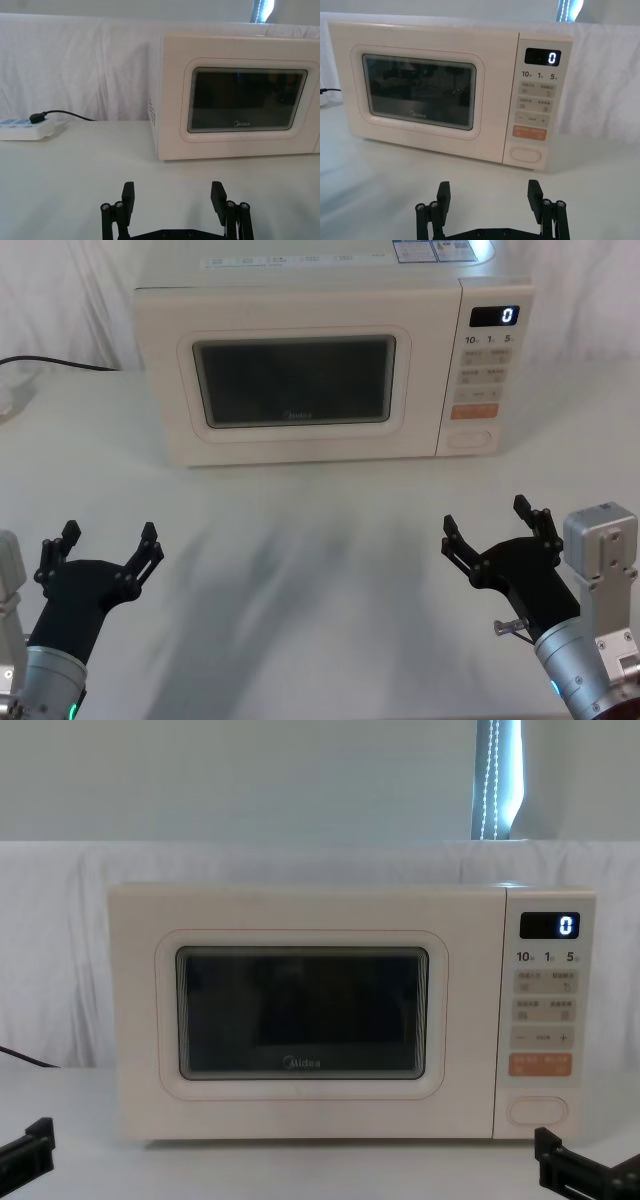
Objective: Press the button to open the microwave door with one hand; close the microwave door with the other hand.
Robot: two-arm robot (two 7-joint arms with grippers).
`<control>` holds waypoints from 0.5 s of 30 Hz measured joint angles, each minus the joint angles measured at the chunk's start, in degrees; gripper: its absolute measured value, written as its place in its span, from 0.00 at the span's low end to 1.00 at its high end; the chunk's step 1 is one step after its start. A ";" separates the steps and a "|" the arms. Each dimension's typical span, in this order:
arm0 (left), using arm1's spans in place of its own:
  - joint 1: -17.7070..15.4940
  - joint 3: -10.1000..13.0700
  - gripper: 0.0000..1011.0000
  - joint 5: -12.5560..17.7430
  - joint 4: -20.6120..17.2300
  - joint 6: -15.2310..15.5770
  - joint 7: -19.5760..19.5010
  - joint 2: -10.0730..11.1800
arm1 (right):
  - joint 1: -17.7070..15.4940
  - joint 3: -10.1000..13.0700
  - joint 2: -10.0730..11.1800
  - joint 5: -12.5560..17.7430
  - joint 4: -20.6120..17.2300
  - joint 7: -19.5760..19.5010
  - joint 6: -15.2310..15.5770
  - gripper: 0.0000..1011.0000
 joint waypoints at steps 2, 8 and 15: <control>0.00 0.00 0.99 0.00 0.00 0.00 0.00 0.00 | 0.00 0.01 0.00 0.00 0.00 0.00 -0.01 0.99; 0.00 0.00 0.99 0.00 0.01 0.00 0.00 0.00 | 0.00 0.03 0.00 -0.02 0.02 0.00 -0.01 0.99; 0.00 0.00 0.99 0.00 0.01 0.00 0.00 0.00 | 0.00 0.03 0.00 -0.03 0.05 0.00 -0.01 0.99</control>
